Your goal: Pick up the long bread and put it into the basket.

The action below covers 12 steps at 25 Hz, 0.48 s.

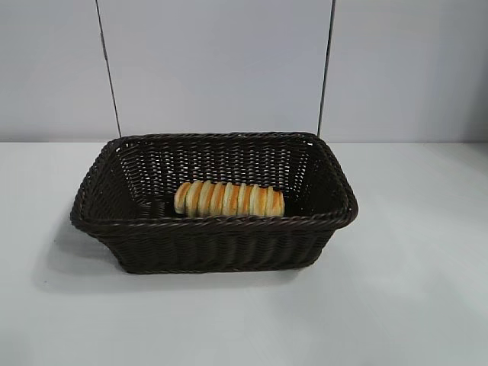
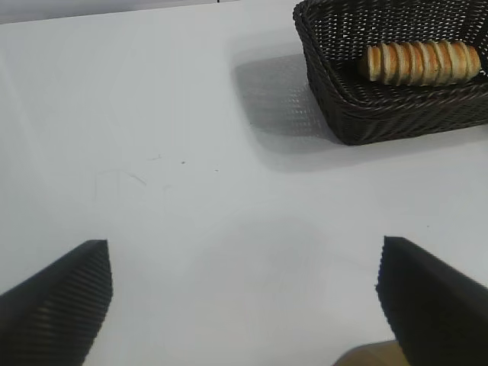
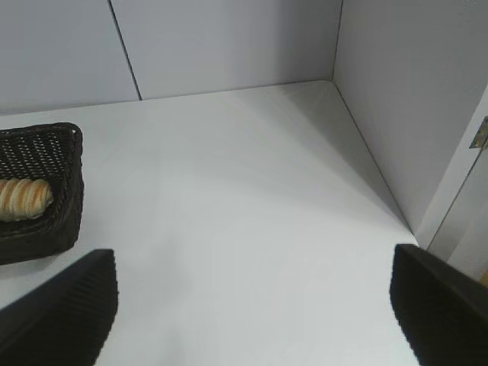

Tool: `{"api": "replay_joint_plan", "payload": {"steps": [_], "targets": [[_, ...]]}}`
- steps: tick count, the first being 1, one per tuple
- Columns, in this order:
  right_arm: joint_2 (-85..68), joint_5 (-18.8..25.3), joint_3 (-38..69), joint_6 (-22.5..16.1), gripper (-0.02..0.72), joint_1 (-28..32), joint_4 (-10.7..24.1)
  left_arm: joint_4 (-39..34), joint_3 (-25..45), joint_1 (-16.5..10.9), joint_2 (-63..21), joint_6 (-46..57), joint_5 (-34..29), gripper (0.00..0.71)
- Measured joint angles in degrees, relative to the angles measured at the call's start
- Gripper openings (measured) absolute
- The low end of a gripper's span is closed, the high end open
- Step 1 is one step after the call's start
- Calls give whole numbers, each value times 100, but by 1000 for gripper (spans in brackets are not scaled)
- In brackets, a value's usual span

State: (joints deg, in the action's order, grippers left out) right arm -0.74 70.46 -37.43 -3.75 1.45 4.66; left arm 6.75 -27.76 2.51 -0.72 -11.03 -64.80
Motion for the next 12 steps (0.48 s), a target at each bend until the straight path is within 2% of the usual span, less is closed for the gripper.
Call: {"api": "replay_joint_plan", "payload": {"steps": [3,12], "targets": [[-34,-128,331,167,695,0,-186,0,0,0,0,0,0,682],[-34,-530,892,319,695,0,-294,0,0,0,0,0,0,682]]}}
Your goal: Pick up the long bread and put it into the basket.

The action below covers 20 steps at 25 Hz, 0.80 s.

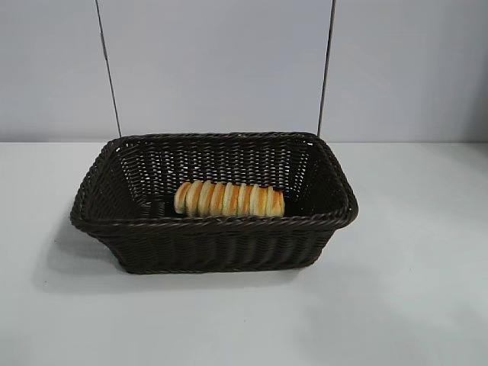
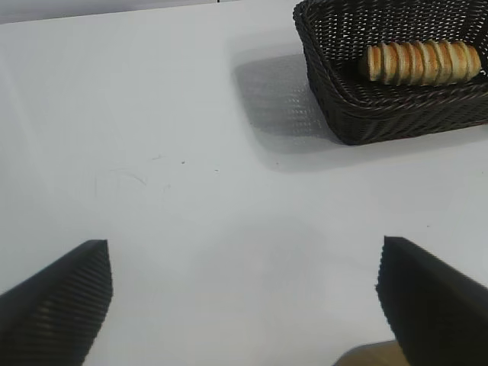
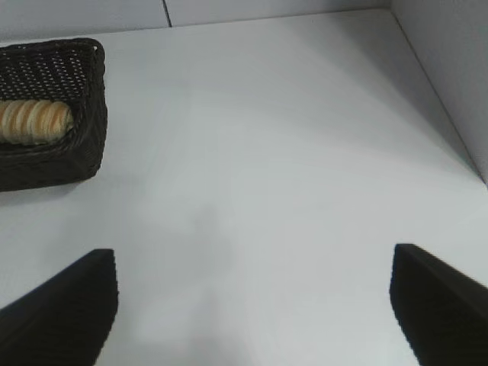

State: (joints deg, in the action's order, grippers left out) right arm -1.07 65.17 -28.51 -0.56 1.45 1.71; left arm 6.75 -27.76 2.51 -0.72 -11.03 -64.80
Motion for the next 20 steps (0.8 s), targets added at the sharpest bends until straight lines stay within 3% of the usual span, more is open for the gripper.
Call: {"api": "replay_joint_plan", "payload": {"steps": [7,20], "targets": [[0,-222,172,17,695,0,-215,-6,0,0,0,0,0,682],[0,-276,178,17,695,0,-219,-6,0,0,0,0,0,682]]}}
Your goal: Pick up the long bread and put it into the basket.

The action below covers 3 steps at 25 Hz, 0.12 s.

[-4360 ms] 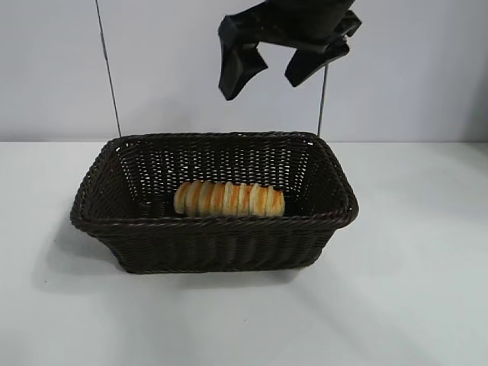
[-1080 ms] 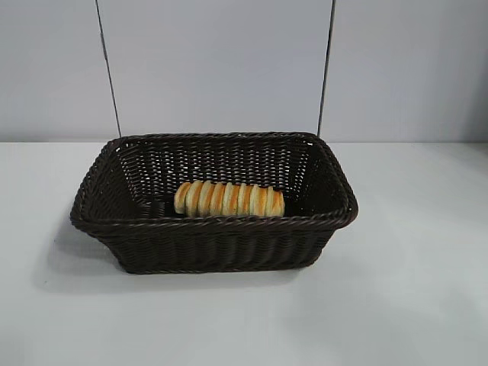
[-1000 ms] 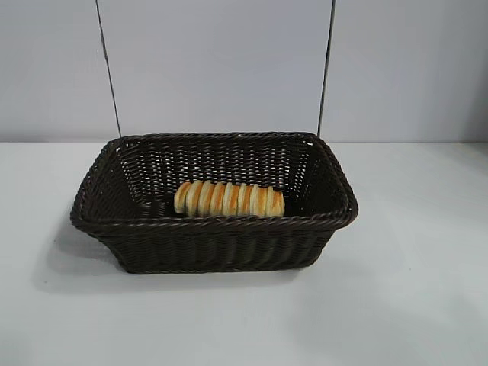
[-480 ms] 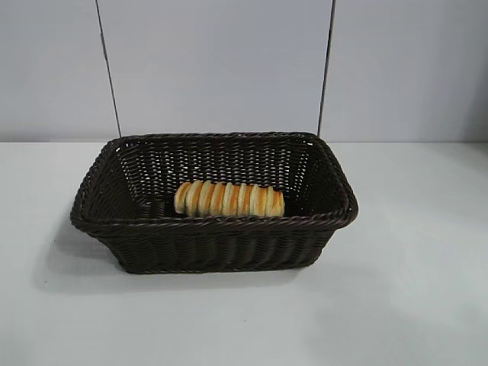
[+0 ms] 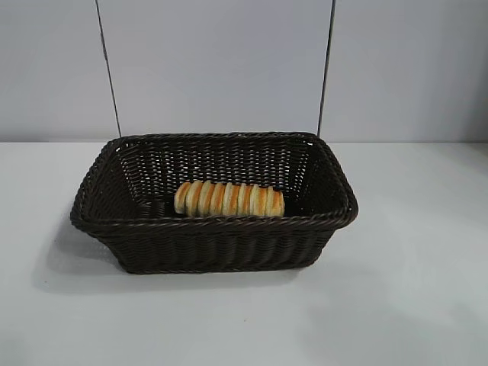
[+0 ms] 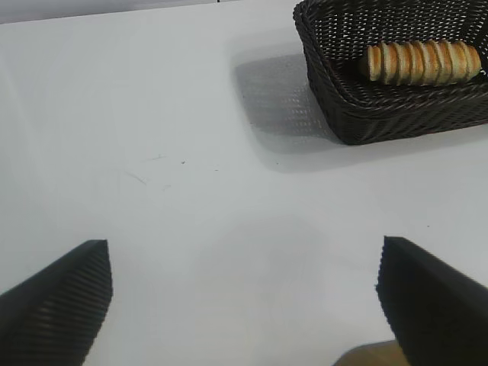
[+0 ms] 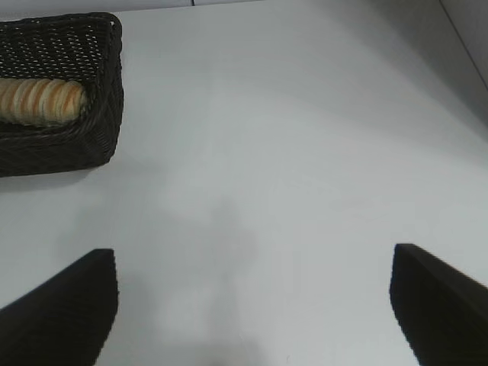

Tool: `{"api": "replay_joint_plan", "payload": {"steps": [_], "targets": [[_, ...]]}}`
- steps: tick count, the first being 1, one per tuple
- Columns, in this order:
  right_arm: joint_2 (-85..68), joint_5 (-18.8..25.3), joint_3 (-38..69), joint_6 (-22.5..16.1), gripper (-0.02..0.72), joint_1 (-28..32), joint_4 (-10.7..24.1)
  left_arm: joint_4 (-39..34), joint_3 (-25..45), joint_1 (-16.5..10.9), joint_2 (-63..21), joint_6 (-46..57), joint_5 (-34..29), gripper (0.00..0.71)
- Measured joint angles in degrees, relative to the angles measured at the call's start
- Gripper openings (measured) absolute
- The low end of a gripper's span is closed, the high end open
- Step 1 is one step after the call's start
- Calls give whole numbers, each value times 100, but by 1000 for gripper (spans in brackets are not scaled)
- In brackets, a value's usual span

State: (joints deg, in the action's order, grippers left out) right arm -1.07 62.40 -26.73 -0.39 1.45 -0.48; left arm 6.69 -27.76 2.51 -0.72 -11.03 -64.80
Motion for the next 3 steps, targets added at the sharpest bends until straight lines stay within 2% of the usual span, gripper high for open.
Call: {"api": "replay_joint_plan", "payload": {"steps": [3], "targets": [[0,-1,0,0,695,0,0,0,0,0,0,0,0,682]]}}
